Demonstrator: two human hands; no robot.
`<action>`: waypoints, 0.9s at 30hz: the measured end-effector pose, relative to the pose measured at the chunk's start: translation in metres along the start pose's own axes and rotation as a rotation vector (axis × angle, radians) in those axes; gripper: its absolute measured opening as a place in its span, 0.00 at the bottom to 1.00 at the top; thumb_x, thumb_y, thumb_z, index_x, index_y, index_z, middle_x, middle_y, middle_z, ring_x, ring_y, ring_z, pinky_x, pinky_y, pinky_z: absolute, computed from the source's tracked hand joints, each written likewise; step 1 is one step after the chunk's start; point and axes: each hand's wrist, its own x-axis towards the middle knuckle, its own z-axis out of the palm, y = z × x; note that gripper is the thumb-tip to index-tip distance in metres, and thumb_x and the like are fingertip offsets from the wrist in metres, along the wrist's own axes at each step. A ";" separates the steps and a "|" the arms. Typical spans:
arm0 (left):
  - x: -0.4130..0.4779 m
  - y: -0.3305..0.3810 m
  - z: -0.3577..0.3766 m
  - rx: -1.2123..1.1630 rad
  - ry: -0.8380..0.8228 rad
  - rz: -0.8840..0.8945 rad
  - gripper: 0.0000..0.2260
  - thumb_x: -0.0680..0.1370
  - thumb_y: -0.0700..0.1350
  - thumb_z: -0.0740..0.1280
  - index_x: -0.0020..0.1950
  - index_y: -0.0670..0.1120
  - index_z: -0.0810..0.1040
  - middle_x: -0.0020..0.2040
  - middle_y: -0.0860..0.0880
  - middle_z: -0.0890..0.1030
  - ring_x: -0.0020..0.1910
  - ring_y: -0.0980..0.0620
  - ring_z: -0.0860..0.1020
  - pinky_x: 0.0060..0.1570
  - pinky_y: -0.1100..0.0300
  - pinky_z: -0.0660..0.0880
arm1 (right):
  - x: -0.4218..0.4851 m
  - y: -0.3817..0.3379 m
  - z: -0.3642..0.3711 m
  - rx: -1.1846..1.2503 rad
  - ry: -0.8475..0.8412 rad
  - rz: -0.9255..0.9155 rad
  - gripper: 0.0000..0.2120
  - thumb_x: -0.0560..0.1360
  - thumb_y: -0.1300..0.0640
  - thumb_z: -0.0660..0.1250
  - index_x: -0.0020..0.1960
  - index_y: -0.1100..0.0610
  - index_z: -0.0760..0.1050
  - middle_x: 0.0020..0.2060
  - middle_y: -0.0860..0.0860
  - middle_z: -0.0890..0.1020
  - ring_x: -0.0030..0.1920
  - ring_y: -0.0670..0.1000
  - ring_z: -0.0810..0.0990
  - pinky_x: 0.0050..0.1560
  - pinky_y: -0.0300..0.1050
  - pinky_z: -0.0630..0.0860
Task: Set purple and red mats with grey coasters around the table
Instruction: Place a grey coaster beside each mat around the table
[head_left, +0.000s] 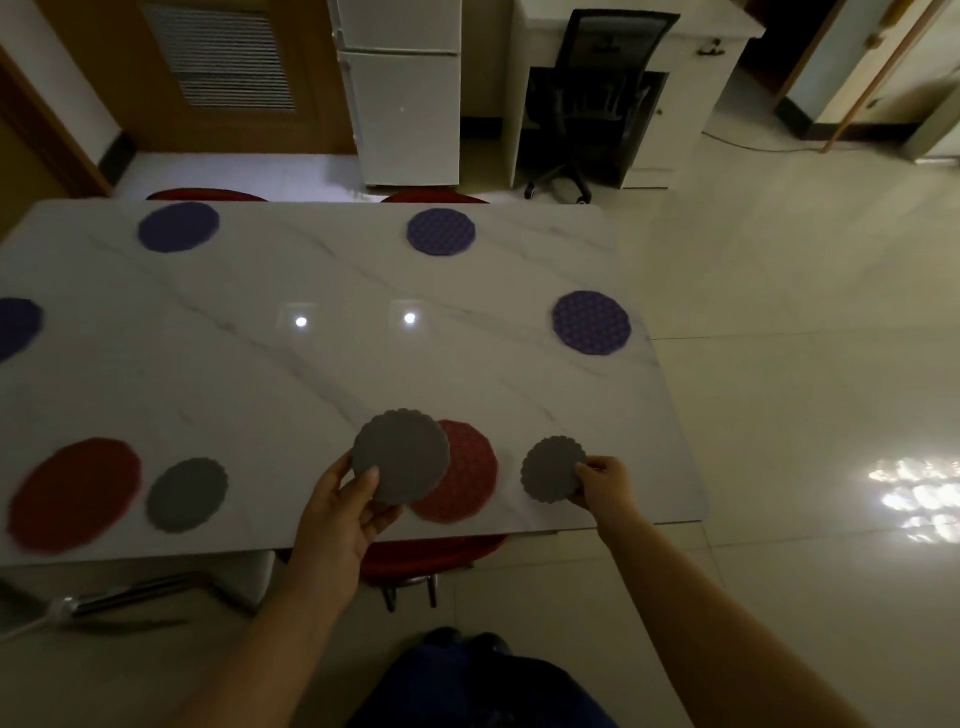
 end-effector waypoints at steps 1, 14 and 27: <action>0.001 -0.001 0.002 0.003 -0.001 -0.003 0.16 0.76 0.43 0.68 0.63 0.54 0.74 0.53 0.50 0.83 0.48 0.51 0.84 0.40 0.59 0.81 | 0.005 0.003 0.003 -0.024 0.000 0.023 0.11 0.77 0.63 0.62 0.58 0.64 0.71 0.46 0.57 0.76 0.45 0.56 0.78 0.46 0.54 0.81; 0.029 0.006 0.008 0.025 -0.080 -0.077 0.14 0.76 0.42 0.66 0.60 0.54 0.75 0.48 0.52 0.86 0.47 0.50 0.84 0.38 0.61 0.80 | 0.019 0.011 0.016 -0.439 0.040 -0.013 0.16 0.74 0.57 0.66 0.61 0.56 0.70 0.46 0.53 0.78 0.43 0.54 0.80 0.43 0.49 0.78; 0.049 -0.048 0.148 0.156 -0.200 -0.101 0.21 0.67 0.52 0.73 0.60 0.57 0.76 0.51 0.53 0.85 0.50 0.51 0.83 0.42 0.59 0.80 | 0.030 -0.059 -0.062 -0.127 -0.258 -0.261 0.12 0.79 0.50 0.59 0.57 0.55 0.74 0.47 0.50 0.80 0.44 0.48 0.80 0.44 0.42 0.78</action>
